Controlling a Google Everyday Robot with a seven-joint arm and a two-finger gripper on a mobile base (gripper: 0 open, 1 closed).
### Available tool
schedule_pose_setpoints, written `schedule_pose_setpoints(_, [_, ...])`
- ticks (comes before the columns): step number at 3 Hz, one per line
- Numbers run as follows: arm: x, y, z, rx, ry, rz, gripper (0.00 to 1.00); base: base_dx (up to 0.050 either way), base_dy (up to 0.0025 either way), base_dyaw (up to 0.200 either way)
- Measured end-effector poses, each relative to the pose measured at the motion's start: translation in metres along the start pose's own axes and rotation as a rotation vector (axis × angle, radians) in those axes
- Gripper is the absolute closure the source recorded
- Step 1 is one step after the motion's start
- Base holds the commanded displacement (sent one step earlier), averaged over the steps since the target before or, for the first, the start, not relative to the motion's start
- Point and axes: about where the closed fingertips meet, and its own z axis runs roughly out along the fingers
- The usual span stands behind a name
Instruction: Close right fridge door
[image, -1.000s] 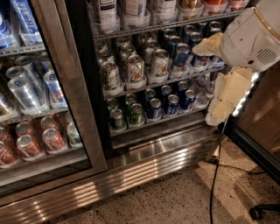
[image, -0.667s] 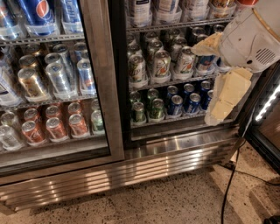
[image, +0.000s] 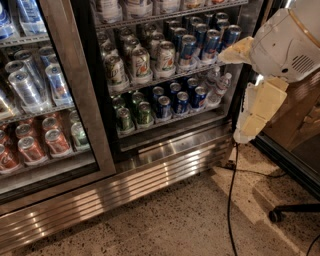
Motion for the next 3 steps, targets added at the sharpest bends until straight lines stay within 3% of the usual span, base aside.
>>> schedule_pose_setpoints(1, [0.0000, 0.0000, 0.0000, 0.000, 0.000, 0.000, 0.00, -0.050, -0.00002, 0.000])
schedule_pose_setpoints(3, [0.0000, 0.0000, 0.0000, 0.000, 0.000, 0.000, 0.00, 0.000, -0.00003, -0.200])
